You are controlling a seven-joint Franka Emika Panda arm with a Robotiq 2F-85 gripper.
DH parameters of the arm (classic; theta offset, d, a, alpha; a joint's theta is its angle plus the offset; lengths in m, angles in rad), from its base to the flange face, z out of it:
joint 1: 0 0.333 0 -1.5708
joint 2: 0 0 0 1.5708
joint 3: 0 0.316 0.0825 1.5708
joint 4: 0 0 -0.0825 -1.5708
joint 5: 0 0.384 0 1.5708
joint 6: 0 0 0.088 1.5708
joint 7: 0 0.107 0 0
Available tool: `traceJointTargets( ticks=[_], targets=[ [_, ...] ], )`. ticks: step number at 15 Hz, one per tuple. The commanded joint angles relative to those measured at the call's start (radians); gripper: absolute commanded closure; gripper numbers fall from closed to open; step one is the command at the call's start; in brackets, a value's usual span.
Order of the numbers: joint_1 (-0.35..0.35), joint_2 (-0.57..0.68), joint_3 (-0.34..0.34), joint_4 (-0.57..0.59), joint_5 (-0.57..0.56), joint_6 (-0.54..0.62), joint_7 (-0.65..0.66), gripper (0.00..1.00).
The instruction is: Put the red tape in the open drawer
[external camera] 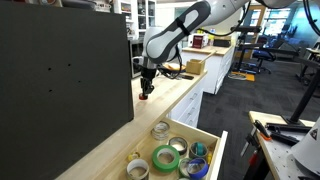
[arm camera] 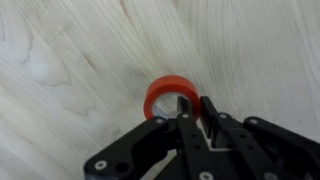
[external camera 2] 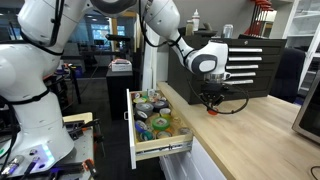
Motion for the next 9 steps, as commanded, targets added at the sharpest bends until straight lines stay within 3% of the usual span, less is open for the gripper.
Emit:
traceJointTargets(
  ticks=[1, 9],
  targets=[
    [-0.022, -0.147, 0.021, -0.158, 0.027, 0.015, -0.033, 0.96],
    [0.034, -0.352, -0.027, -0.389, -0.006, 0.024, 0.022, 0.96]
  ],
)
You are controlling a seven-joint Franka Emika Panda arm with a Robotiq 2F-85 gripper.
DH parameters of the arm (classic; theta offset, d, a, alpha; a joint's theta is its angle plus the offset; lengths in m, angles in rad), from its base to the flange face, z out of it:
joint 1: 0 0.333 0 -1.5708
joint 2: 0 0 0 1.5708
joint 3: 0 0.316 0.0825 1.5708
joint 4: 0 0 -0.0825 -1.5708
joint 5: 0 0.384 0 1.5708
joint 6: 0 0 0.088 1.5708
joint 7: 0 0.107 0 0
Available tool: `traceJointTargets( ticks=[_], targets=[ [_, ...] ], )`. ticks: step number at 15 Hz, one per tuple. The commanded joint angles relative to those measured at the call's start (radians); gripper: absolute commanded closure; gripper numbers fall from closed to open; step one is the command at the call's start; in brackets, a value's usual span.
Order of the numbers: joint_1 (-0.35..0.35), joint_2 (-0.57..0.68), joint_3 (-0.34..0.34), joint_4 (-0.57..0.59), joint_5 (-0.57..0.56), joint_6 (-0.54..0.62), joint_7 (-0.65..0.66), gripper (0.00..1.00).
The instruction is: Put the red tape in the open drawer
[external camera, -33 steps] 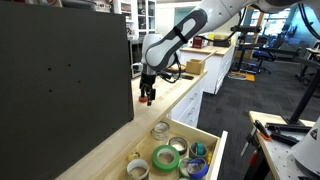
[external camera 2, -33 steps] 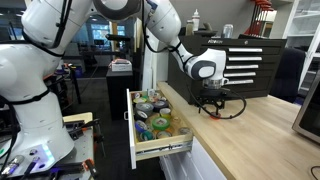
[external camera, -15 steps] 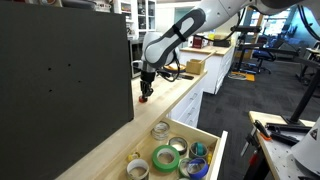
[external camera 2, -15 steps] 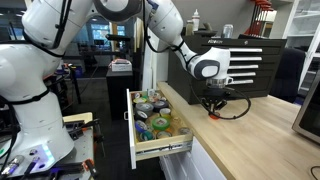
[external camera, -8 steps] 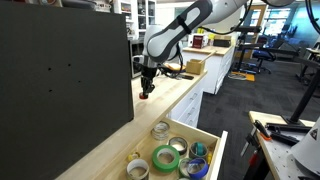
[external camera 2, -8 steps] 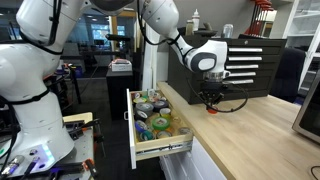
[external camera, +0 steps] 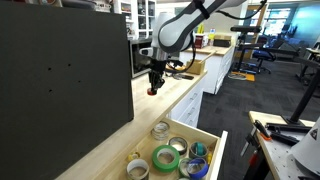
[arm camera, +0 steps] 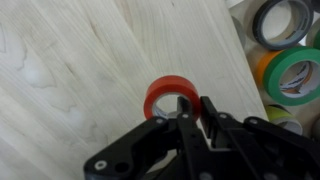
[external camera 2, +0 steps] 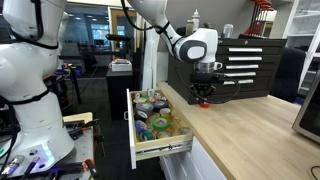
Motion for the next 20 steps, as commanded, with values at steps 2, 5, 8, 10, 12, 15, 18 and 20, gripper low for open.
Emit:
traceJointTargets(
  ticks=[2, 5, 8, 10, 12, 15, 18, 20],
  targets=[
    [0.037, -0.165, -0.019, -0.191, -0.001, 0.009, 0.019, 0.96],
    [0.065, -0.231, -0.019, -0.27, -0.004, 0.005, 0.022, 0.96],
    [0.098, -0.285, -0.023, -0.345, -0.016, 0.015, 0.028, 0.96],
    [0.114, -0.303, -0.026, -0.378, -0.013, 0.01, 0.029, 0.96],
    [0.13, -0.312, -0.033, -0.407, -0.023, 0.011, 0.045, 0.96],
    [0.143, -0.325, -0.04, -0.452, -0.028, 0.016, 0.066, 0.96],
    [0.154, -0.317, -0.049, -0.494, -0.042, 0.07, 0.101, 0.96],
    [0.163, -0.303, -0.053, -0.509, -0.055, 0.092, 0.144, 0.96]
  ],
)
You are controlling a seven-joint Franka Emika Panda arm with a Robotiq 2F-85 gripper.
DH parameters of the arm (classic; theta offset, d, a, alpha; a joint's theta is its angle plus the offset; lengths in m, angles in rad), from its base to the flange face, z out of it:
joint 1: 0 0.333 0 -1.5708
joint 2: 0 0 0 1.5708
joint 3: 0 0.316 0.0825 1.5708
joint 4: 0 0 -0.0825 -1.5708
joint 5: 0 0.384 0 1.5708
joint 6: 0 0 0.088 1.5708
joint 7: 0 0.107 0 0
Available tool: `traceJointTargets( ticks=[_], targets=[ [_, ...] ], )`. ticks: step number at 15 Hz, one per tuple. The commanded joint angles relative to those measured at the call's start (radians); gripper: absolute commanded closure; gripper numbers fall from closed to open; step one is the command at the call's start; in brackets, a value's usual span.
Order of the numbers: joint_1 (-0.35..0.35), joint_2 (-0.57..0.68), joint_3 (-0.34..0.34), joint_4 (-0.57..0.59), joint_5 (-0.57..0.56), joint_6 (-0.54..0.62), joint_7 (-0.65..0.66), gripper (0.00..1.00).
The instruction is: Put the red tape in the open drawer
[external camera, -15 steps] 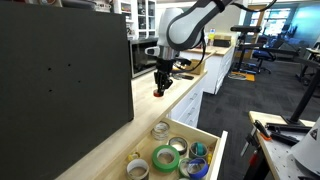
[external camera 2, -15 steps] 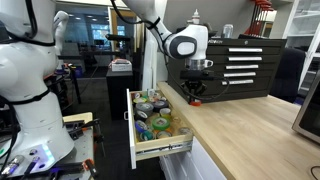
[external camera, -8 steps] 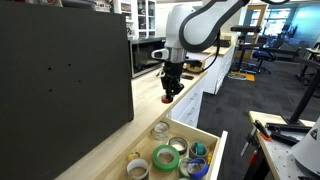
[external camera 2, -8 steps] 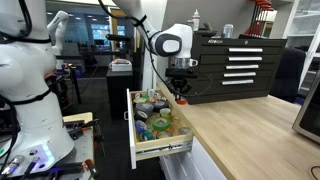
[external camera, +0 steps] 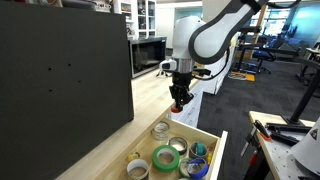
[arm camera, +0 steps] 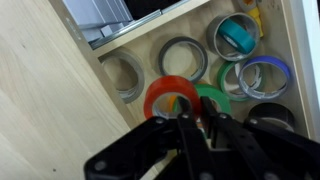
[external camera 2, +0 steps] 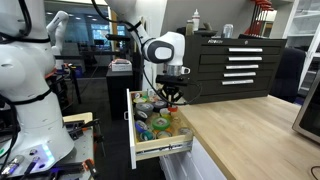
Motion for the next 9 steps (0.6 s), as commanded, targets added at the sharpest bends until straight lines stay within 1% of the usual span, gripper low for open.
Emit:
traceJointTargets(
  ticks=[1, 5, 9],
  targets=[
    [0.034, -0.029, -0.023, -0.071, -0.04, 0.062, 0.107, 0.96],
    [0.059, -0.014, -0.016, -0.12, -0.057, 0.144, 0.218, 0.96],
    [0.078, -0.002, -0.014, -0.184, -0.088, 0.257, 0.323, 0.96]
  ],
)
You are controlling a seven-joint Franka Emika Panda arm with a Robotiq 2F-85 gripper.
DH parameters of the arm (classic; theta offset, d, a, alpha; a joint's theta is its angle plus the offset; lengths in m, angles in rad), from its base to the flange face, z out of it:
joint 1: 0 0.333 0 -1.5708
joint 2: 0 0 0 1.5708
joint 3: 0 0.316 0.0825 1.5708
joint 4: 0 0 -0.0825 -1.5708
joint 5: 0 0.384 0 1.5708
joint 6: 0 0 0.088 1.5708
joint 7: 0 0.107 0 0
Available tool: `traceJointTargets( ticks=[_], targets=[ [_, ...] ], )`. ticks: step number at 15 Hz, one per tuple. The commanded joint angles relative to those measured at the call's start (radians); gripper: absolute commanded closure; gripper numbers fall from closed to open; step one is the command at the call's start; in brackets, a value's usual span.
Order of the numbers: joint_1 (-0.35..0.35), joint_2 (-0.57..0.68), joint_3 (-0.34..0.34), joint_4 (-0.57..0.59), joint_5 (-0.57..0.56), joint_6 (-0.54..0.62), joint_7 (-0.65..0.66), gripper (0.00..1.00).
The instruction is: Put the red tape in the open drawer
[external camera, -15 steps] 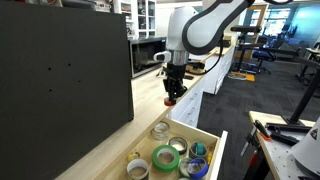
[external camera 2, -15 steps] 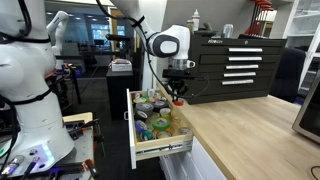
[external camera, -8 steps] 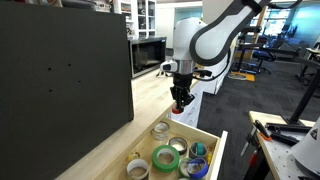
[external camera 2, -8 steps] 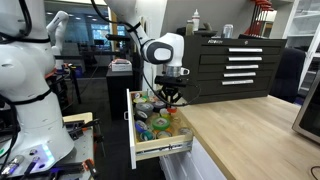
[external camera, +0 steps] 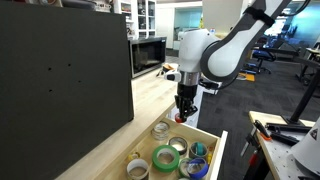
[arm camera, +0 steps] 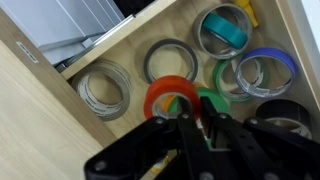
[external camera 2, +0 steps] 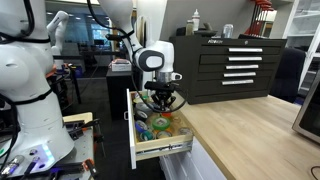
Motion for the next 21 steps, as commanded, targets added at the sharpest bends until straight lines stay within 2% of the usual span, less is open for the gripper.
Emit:
traceJointTargets(
  ticks=[1, 6, 10, 16, 21],
  targets=[
    [0.026, -0.011, -0.014, -0.081, -0.061, 0.128, 0.119, 0.96],
    [0.032, 0.029, -0.028, -0.149, -0.153, 0.282, 0.238, 0.96],
    [0.051, 0.099, -0.052, -0.17, -0.232, 0.358, 0.341, 0.96],
    [0.061, 0.221, -0.055, -0.113, -0.244, 0.402, 0.378, 0.96],
    [0.021, 0.288, -0.03, -0.016, -0.229, 0.382, 0.358, 0.96]
  ],
)
